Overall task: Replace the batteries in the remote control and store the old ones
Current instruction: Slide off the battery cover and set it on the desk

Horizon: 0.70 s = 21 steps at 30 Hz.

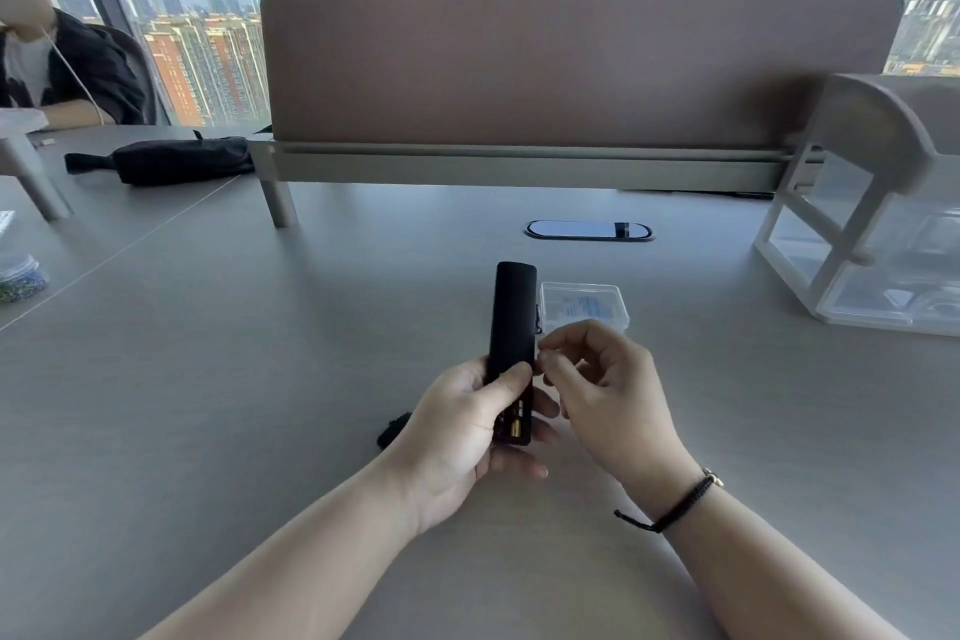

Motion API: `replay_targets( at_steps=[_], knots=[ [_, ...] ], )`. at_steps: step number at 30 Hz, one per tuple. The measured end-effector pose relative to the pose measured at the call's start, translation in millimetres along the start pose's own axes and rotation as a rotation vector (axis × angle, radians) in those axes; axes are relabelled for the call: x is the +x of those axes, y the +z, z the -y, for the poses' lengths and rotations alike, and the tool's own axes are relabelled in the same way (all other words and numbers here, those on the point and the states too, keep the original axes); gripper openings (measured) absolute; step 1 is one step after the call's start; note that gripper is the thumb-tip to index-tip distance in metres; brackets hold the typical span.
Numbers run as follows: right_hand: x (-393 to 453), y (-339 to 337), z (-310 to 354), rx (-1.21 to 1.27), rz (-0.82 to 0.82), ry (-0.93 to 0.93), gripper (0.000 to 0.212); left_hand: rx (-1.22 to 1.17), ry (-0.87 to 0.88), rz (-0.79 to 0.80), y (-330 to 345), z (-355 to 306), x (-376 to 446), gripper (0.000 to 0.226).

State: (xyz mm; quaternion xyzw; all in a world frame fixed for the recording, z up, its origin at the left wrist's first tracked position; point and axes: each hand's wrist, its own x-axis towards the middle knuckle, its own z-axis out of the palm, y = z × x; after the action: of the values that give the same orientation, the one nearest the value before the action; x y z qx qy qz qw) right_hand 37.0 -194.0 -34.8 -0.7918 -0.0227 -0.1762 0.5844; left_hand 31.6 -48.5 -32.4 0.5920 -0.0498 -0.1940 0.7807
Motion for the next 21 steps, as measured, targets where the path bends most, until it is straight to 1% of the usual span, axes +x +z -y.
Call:
replay_targets(
  at_steps=[2, 5, 7, 10, 15, 18, 21],
  knots=[
    [-1.1, -0.1, -1.2, -0.041, 0.071, -0.038, 0.017, 0.039, 0.013, -0.068, -3.6, -1.7, 2.7, 0.03],
    [-7.0, 3.6, -4.0, -0.145, 0.222, -0.084, 0.012, -0.014, 0.008, -0.143, -8.4, -4.5, 7.2, 0.045],
    [-9.3, 6.4, -6.9, -0.22, 0.237, -0.135, 0.015, -0.075, -0.017, -0.151, -10.4, -5.1, 8.4, 0.058],
    [-8.5, 5.0, -5.3, -0.271, 0.227, -0.183, 0.014, -0.125, -0.021, -0.092, -10.0, -5.5, 7.9, 0.073],
    [-7.6, 1.0, -3.9, -0.325, 0.241, -0.245, 0.014, -0.156, 0.0, -0.006, -10.2, -3.7, 7.9, 0.072],
    [-7.0, 0.1, -5.0, -0.343, 0.261, -0.269, 0.017, -0.152, -0.023, -0.014, -11.4, -3.4, 8.2, 0.07],
    [-6.8, -0.1, -5.1, -0.383, 0.268, -0.304, 0.019, -0.156, -0.045, -0.02, -11.4, -3.9, 8.6, 0.075]
  ],
)
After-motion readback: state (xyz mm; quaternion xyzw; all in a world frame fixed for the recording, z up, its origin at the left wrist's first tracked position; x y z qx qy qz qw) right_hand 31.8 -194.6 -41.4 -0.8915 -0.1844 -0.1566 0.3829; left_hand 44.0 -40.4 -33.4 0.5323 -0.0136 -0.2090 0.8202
